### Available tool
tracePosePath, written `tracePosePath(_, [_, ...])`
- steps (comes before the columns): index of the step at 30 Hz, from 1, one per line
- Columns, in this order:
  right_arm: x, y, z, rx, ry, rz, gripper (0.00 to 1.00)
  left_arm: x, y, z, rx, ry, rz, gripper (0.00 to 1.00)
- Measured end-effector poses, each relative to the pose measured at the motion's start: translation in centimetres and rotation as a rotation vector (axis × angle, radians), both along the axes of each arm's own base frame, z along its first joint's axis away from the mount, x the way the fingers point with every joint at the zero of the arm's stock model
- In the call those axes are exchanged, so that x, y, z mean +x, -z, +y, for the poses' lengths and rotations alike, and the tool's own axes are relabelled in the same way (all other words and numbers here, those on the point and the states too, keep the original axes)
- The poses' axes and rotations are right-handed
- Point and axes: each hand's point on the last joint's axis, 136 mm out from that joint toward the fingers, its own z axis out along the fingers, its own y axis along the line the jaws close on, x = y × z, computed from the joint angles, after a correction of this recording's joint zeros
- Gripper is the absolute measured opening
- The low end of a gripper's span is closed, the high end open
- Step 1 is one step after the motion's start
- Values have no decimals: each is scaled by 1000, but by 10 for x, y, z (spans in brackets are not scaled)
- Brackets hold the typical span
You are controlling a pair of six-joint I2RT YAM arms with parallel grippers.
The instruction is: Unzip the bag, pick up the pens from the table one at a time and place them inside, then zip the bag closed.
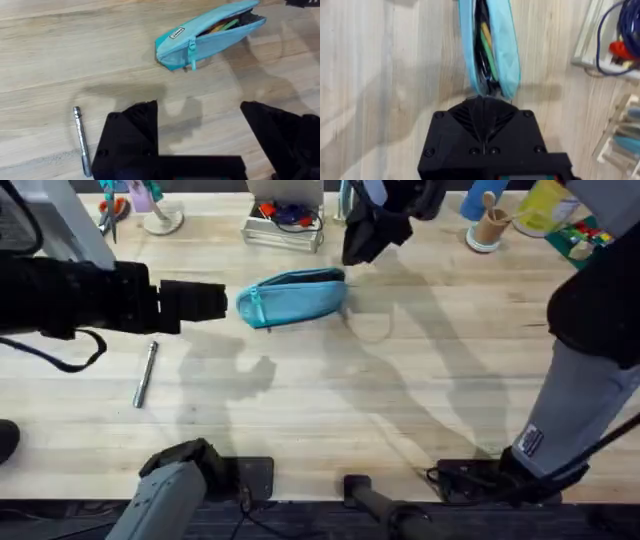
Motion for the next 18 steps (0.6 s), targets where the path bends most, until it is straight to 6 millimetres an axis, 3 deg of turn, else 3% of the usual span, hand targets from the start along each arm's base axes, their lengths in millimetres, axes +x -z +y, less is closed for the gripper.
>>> tracePosePath(5, [1, 4, 8, 43, -24, 14, 30, 0, 0, 0, 0, 0, 0, 995])
tracePosePath(18, [7, 38, 21, 85, -38, 84, 29, 0, 0, 0, 0, 0, 0, 995])
